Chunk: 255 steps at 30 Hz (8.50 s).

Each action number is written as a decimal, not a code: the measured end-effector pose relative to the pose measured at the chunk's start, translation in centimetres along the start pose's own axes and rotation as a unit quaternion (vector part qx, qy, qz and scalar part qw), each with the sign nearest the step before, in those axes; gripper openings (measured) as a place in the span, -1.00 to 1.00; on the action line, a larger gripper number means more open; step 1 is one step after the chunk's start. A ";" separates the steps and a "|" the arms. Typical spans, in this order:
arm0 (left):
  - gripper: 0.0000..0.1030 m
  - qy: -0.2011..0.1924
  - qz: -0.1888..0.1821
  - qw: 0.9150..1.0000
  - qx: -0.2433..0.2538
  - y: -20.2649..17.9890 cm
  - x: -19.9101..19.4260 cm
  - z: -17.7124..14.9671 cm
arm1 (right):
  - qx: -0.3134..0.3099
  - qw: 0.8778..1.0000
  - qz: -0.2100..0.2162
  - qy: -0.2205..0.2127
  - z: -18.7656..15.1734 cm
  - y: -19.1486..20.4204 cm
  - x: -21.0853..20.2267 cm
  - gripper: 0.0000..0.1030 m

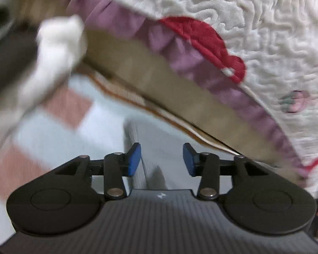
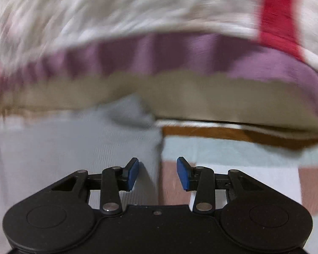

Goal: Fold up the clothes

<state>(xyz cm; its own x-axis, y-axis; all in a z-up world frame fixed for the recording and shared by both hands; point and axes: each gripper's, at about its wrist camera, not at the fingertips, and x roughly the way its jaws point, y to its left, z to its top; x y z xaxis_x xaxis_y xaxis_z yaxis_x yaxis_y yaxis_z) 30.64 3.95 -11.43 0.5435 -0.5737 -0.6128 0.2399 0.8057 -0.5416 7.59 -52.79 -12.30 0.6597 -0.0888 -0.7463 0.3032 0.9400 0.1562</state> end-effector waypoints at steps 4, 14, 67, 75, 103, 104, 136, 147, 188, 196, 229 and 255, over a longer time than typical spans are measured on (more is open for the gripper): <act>-0.19 0.038 0.022 0.997 0.069 -1.7 -2.6 -3.9 | 0.055 0.998 0.026 -0.017 -1.1 -0.6 -0.4 -0.07; -0.25 0.075 0.082 0.975 0.191 -4.7 -1.6 -10.0 | 0.076 0.996 0.036 -0.007 -1.2 1.2 0.4 -0.02; -0.93 -0.038 0.134 0.968 0.208 -4.7 6.2 0.3 | -0.049 0.982 -0.022 -0.179 6.2 3.4 -1.3 -0.88; -0.59 0.003 0.204 0.954 0.220 -4.1 8.2 0.2 | -0.018 0.986 -0.093 -0.138 5.4 2.2 2.1 -0.14; 0.05 0.085 0.230 0.969 0.043 3.5 -18.9 -13.5 | -0.039 0.984 0.172 0.038 -6.6 25.3 -5.1 0.15; 0.05 0.087 0.226 0.970 0.036 3.8 -19.7 -14.1 | -0.054 0.980 0.188 0.048 -7.1 26.6 -5.7 0.15; -0.93 0.078 0.178 0.981 0.010 0.6 -25.0 -16.1 | -0.238 0.873 0.376 0.200 -21.3 38.2 -12.6 0.16; -0.93 0.022 0.191 0.981 -0.030 1.1 -26.4 -16.6 | -0.243 0.859 0.392 0.219 -22.7 37.9 -12.8 0.24; 0.14 0.237 -0.036 0.928 0.286 -10.7 -15.7 -25.8 | 0.291 0.886 0.318 0.170 -17.7 19.2 -10.1 0.26; -0.82 0.221 -0.007 0.919 0.325 -11.2 -18.7 -26.5 | 0.242 0.904 0.286 0.207 -18.5 20.9 -9.5 0.26; -0.59 0.274 -0.044 0.862 0.425 -12.8 -26.0 -28.3 | -0.285 0.929 0.125 0.201 -17.6 35.2 -11.8 0.12; -0.87 0.242 0.062 0.877 0.411 -11.1 -27.1 -29.2 | 0.091 0.972 0.195 0.092 -21.8 23.6 -16.5 -0.94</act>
<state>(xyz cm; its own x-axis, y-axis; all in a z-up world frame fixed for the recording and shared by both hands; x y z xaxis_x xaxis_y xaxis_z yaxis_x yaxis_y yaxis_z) -10.27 6.21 -5.66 0.2486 -0.3095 -0.9178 0.8098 0.5863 0.0217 -11.15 -21.95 -10.42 0.6191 0.3383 -0.7087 0.1828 0.8155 0.5491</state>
